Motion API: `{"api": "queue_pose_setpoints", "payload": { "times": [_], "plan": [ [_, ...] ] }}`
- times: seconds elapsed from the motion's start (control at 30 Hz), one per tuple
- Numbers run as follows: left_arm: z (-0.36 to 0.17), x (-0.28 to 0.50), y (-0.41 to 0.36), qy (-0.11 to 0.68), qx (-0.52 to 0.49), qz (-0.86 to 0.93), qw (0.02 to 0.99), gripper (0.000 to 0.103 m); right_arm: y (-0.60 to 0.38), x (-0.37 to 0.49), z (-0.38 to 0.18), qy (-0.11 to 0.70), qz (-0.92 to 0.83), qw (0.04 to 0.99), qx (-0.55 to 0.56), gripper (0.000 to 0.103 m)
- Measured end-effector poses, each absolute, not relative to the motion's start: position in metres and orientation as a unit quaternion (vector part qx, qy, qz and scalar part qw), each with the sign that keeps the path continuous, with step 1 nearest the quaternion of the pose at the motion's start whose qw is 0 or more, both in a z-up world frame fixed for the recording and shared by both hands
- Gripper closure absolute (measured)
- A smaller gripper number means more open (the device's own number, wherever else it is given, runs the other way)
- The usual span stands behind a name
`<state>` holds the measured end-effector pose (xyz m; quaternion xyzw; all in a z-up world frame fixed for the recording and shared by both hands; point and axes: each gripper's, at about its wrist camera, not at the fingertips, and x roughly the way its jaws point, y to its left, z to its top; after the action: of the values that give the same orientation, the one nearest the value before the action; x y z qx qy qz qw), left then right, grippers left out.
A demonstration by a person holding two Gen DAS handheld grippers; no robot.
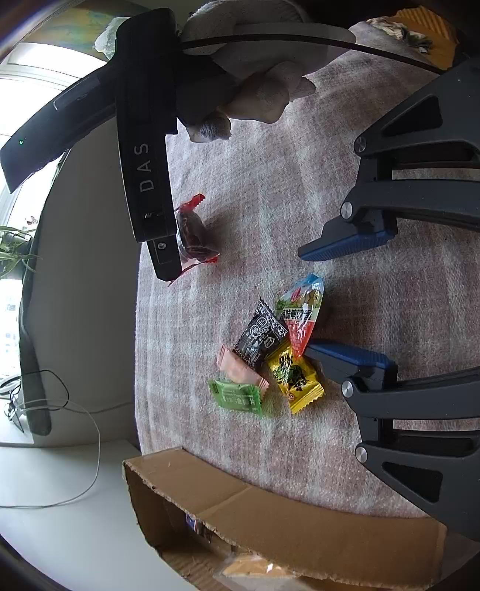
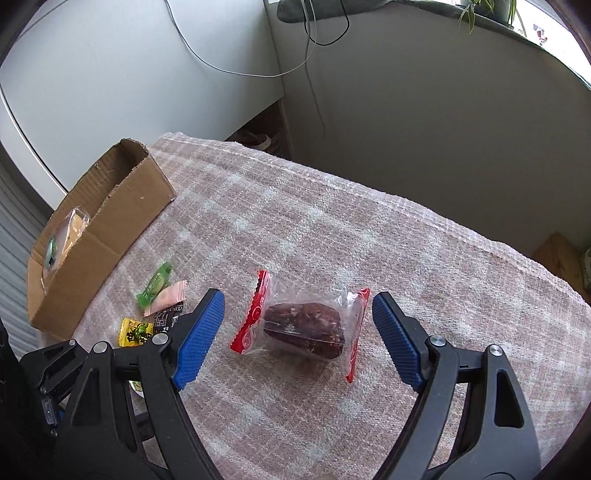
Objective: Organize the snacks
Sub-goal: 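Close the right gripper on the red-edged meat bag while the left gripper grasps the red-green candy, then carry the meat bag and red-green candy into the box and open both grippers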
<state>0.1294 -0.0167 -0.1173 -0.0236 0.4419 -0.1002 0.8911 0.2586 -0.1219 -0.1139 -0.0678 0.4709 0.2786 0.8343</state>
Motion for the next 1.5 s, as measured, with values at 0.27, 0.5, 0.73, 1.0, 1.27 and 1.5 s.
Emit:
{"api": "queue_pose_setpoints", "payload": {
  "times": [0.27,0.5,0.73,1.0,1.27,1.5],
  "plan": [
    [-0.119,0.129,-0.019,0.436,-0.02,-0.096,0.894,0.071,-0.118,0.259,-0.124,0.481,0.278,0.828,-0.08,0.033],
    [-0.118,0.129,-0.019,0.434,-0.024,-0.099,0.895,0.072,-0.117,0.257,-0.123,0.479,0.278,0.829,-0.08,0.047],
    [-0.11,0.116,-0.012,0.426,-0.034,-0.105,0.898,0.073,-0.126,0.248,-0.116,0.471,0.274,0.836,-0.071,0.05],
    [-0.09,0.101,-0.006,0.406,-0.049,-0.115,0.905,0.073,-0.135,0.233,-0.09,0.451,0.277,0.846,-0.065,0.05],
    [-0.069,0.084,0.015,0.381,-0.066,-0.105,0.916,0.073,-0.13,0.215,-0.061,0.426,0.292,0.854,-0.06,0.049],
    [-0.054,0.074,0.042,0.357,-0.076,-0.08,0.928,0.073,-0.106,0.204,-0.036,0.406,0.315,0.856,-0.061,0.049]
  ]
}}
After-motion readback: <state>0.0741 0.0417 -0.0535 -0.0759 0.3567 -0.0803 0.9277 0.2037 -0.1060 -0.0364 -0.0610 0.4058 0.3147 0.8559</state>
